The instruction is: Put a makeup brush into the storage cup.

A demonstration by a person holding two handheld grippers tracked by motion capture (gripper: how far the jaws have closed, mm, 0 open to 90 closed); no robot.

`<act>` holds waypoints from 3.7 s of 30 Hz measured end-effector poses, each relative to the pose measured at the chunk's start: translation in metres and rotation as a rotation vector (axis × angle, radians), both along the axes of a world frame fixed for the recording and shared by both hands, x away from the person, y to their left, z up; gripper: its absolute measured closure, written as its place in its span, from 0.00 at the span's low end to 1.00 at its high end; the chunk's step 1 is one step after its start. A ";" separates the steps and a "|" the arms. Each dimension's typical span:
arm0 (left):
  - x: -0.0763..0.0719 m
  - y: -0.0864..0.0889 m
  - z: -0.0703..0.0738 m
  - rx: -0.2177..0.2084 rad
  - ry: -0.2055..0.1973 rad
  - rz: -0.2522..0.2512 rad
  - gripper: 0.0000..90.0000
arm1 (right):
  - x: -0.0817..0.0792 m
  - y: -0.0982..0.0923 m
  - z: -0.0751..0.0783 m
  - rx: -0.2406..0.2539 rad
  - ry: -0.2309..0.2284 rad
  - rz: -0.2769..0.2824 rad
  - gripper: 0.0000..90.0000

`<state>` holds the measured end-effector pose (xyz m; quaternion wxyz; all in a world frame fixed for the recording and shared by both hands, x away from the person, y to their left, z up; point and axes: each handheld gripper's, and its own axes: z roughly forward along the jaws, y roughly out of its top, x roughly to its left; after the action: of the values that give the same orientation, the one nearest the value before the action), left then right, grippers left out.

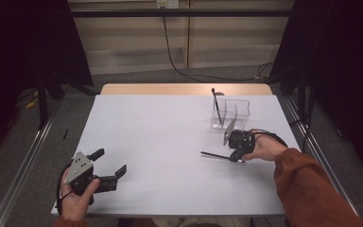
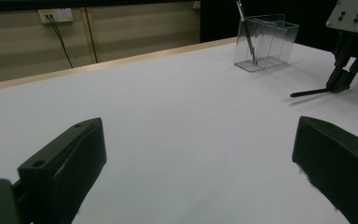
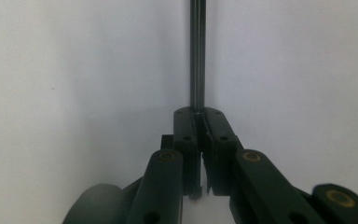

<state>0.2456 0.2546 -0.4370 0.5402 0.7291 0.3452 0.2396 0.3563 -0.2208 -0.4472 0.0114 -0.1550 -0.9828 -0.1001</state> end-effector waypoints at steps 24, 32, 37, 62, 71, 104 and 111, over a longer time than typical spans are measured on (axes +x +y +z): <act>0.000 0.000 0.000 0.001 -0.002 0.002 0.03 | -0.013 -0.030 0.014 0.289 -0.131 -0.200 0.94; 0.001 0.000 0.000 0.001 -0.002 0.000 0.03 | -0.014 -0.039 0.012 0.437 -0.181 -0.303 0.94; 0.001 0.000 0.000 0.001 -0.004 -0.002 0.03 | -0.017 -0.038 0.016 0.523 -0.219 -0.325 0.94; 0.000 -0.010 0.008 -0.037 -0.029 -0.046 0.03 | -0.040 -0.032 0.030 0.780 -0.270 -0.294 0.94; 0.006 -0.020 0.012 -0.057 -0.035 -0.059 0.03 | -0.042 -0.017 0.030 0.747 -0.257 -0.234 0.94; 0.037 -0.089 0.023 -0.010 -0.037 -0.228 0.03 | -0.039 0.037 0.038 0.681 -0.159 -0.045 0.94; 0.037 -0.097 0.025 0.001 -0.009 -0.273 0.03 | -0.037 0.044 0.041 0.627 -0.155 -0.009 0.94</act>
<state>0.2825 0.1577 -0.4123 0.5691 0.7684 0.2403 0.1674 0.3191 -0.1765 -0.4066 -0.0168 -0.1400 -0.9014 -0.4095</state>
